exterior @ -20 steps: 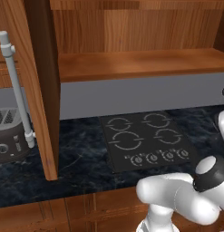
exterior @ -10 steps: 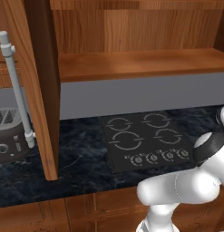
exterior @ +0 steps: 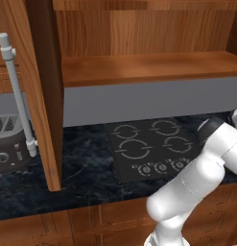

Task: Open the cabinet and setup a tea strainer by placing it in the bowl upright.

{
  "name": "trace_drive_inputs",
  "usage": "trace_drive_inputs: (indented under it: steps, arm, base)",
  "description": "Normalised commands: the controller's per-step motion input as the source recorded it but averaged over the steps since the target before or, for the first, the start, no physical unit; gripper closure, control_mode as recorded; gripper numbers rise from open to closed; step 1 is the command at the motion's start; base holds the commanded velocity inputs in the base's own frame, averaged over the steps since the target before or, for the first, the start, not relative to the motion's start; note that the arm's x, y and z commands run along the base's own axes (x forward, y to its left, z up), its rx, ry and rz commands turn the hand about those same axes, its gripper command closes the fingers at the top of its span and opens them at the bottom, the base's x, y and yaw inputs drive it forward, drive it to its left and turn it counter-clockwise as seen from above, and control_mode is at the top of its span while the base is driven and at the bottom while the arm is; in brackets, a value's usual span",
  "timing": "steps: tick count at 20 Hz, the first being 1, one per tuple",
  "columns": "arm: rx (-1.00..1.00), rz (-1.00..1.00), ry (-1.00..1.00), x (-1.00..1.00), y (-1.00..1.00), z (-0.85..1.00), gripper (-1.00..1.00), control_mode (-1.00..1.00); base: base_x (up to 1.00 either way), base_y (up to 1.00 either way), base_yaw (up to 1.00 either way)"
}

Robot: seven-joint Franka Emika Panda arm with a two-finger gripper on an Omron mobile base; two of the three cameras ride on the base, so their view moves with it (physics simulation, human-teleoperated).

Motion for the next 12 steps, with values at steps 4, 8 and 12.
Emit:
trace_drive_inputs:
  steps: [4, 8, 12]
  arm:
    - [0.08, 0.03, 0.00, 0.30, -0.52, -0.15, 1.00, -1.00]
    - [0.09, 0.01, 0.00, 0.06, -0.54, -0.08, 1.00, -1.00]
    - [0.08, 0.00, 0.00, 0.00, -0.28, 0.00, 1.00, -1.00]
  base:
    - [0.00, 0.00, 0.00]
    - [0.00, 0.00, 0.00]
    - [0.00, 0.00, 0.00]
